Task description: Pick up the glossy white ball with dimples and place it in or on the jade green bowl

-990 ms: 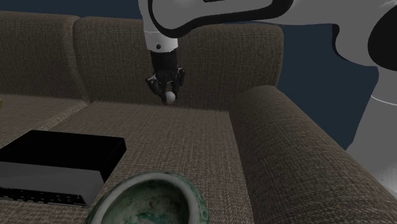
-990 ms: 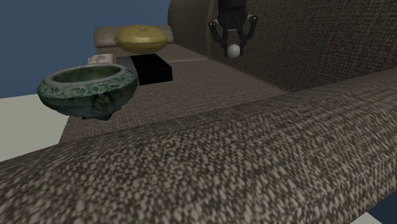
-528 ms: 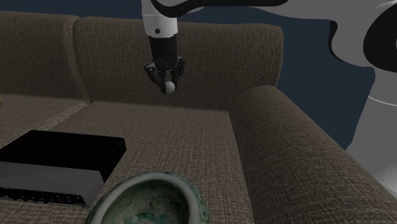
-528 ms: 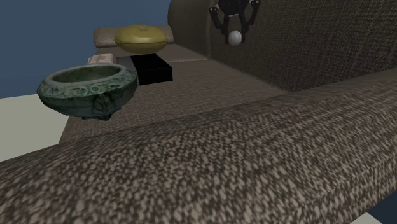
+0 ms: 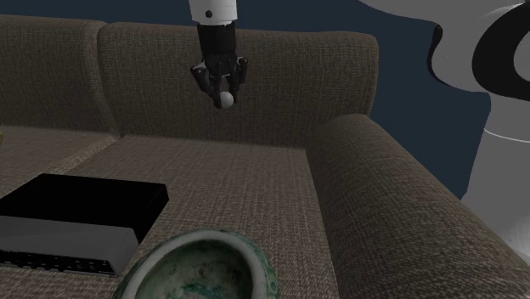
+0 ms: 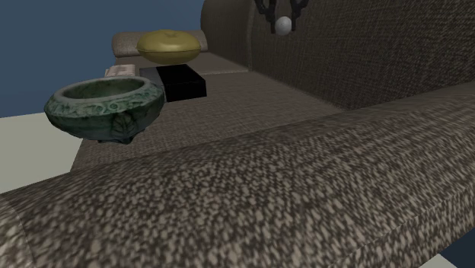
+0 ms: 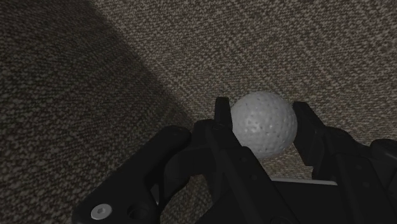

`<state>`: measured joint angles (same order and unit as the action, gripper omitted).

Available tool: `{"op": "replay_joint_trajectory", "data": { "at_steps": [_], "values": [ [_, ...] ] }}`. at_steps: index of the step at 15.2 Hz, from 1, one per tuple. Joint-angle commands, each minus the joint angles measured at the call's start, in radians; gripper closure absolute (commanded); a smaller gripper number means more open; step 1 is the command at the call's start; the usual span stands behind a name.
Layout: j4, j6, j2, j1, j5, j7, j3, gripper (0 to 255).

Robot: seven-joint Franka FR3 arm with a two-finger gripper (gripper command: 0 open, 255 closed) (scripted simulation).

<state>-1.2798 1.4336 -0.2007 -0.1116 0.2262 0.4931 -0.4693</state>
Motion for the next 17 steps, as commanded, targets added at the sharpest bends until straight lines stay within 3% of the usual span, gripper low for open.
{"op": "replay_joint_trajectory", "data": {
  "at_steps": [1,10,17],
  "values": [
    [0.048,-0.034,-0.016,-0.008,0.008,-0.001,-0.002,255],
    [-0.118,-0.016,0.126,-0.067,-0.058,0.142,-0.062,255],
    [-0.18,-0.026,0.187,-0.139,-0.096,0.287,-0.13,255]
  ]
}}
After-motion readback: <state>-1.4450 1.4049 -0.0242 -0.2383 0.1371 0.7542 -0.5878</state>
